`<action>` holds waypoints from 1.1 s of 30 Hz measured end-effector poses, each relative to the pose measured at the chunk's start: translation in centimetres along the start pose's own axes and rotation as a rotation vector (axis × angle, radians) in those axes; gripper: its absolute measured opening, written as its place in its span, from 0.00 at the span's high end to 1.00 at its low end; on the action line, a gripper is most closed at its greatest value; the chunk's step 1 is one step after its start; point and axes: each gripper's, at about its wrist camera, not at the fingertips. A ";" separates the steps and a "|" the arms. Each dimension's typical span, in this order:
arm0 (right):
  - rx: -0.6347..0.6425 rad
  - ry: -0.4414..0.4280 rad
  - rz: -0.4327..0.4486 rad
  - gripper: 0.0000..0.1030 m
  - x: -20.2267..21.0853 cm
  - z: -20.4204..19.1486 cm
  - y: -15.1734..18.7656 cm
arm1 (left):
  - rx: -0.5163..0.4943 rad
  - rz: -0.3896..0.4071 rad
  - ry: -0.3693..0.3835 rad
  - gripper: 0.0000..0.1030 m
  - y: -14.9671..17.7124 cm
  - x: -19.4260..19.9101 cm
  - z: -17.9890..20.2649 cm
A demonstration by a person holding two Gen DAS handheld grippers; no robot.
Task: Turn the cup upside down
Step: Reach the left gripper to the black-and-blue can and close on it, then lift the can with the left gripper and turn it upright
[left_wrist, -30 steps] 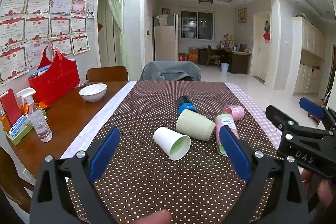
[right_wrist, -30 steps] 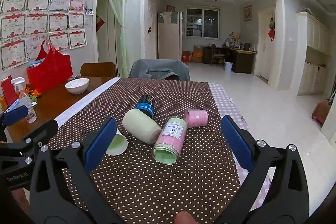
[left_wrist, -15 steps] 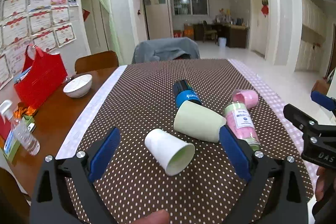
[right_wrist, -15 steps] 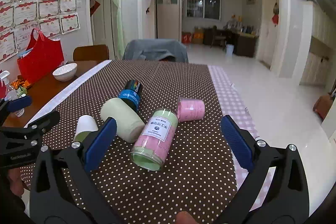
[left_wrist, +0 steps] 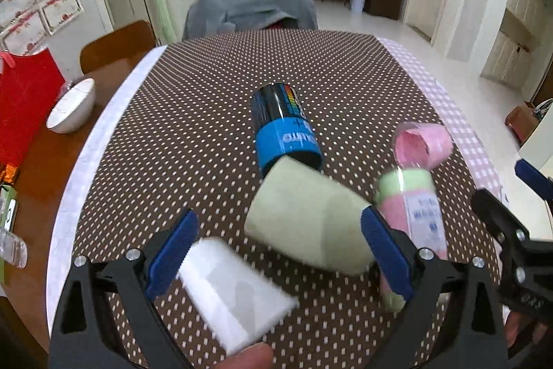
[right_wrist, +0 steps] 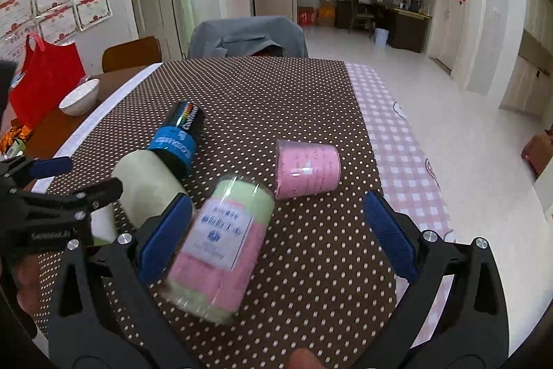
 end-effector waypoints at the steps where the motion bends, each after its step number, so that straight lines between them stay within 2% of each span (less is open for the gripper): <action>1: -0.001 0.000 -0.007 0.06 -0.5 0.1 -0.3 | 0.000 -0.012 -0.004 0.09 -0.7 -0.8 0.1; 15: -0.008 -0.007 -0.082 0.06 -5.9 1.3 -3.0 | -0.027 -0.203 -0.001 0.09 -6.6 -9.7 0.6; 24: -0.008 -0.019 -0.117 0.06 -7.9 1.1 -3.8 | -0.016 -0.308 0.068 0.09 -8.5 -13.8 0.0; 27: -0.011 -0.025 -0.128 0.06 -8.3 1.0 -3.9 | -0.036 -0.349 0.083 0.30 -8.7 -15.3 -0.1; 33: -0.020 -0.022 -0.135 0.06 -8.7 0.9 -3.9 | -0.061 -0.336 0.111 0.32 -9.0 -15.7 -0.2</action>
Point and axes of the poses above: each gripper's, at about its wrist camera, not at the fingertips, and x roughly against the way its jaws point, z to its right, y to its underside, and after that the axes turned 1 degree about z, right-handed
